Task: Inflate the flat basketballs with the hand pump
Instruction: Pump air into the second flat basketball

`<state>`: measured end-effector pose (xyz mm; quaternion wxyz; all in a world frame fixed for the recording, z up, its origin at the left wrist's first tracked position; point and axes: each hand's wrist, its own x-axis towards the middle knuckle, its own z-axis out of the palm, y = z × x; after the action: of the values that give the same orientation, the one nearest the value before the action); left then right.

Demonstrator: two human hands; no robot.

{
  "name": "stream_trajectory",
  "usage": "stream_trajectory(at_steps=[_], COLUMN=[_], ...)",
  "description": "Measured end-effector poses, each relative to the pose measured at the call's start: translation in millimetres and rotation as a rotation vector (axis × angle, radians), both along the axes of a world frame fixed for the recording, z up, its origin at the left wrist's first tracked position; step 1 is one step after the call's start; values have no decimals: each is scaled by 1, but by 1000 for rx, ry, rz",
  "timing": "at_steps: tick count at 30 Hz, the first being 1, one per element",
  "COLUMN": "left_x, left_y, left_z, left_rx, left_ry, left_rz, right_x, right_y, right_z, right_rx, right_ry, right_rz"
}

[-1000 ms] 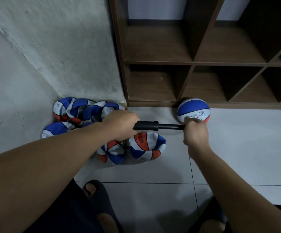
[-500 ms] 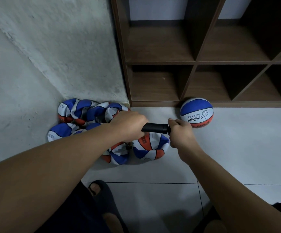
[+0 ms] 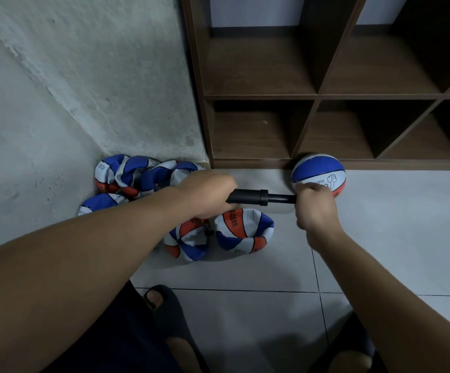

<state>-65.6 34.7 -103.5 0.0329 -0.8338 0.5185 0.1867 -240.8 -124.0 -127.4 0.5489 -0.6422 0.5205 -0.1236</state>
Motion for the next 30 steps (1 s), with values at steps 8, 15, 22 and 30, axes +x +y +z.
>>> stream_trajectory(at_steps=[8, 15, 22, 30], left_x=[-13, 3, 28, -6], left_y=[-4, 6, 19, 9], left_z=[4, -5, -13, -25], left_rx=[39, -60, -103, -99], left_ry=[-109, -50, -69, -67], left_rz=[-101, -69, -1, 20], right_x=[10, 9, -13, -1], right_y=[36, 12, -38, 30], right_z=[-5, 11, 18, 10], right_rx=[52, 149, 87, -94], right_ry=[-33, -29, -35, -36], right_rz=[112, 173, -66, 18])
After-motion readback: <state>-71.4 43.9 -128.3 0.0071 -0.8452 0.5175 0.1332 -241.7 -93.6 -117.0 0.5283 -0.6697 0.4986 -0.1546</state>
